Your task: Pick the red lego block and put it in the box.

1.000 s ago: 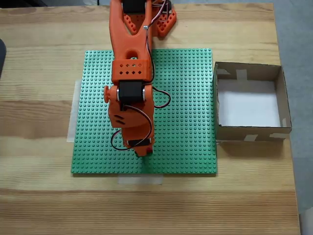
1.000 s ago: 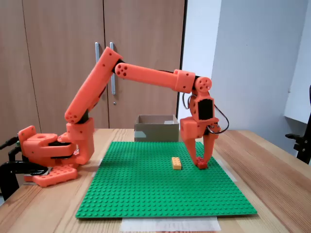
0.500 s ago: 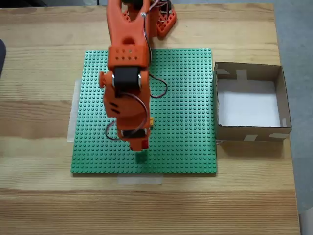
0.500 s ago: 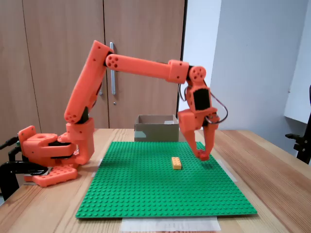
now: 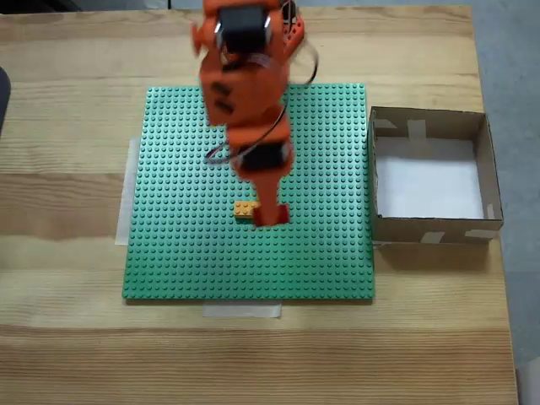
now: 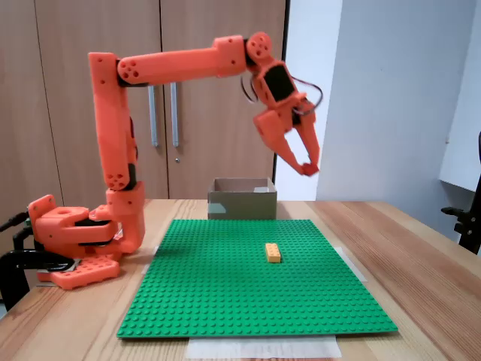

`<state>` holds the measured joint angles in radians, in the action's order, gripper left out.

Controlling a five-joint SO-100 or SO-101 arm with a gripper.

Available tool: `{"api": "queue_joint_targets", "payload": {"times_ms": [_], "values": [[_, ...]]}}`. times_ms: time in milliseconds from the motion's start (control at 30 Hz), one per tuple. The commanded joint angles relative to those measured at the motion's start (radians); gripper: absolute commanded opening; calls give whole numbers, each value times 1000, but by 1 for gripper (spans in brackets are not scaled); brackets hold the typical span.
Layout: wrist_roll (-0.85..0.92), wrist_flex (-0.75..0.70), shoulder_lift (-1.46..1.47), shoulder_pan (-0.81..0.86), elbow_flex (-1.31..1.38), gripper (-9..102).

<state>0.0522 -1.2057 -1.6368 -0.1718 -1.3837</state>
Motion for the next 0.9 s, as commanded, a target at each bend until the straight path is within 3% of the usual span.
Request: {"api": "queue_joint_targets", "payload": {"times_ms": [0, 533, 867], "values": [[-9, -20, -120, -78, 8, -1], [-34, -121, -221, -523, 25, -1], [-44, -84, -189, -638, -120, -1]]}}
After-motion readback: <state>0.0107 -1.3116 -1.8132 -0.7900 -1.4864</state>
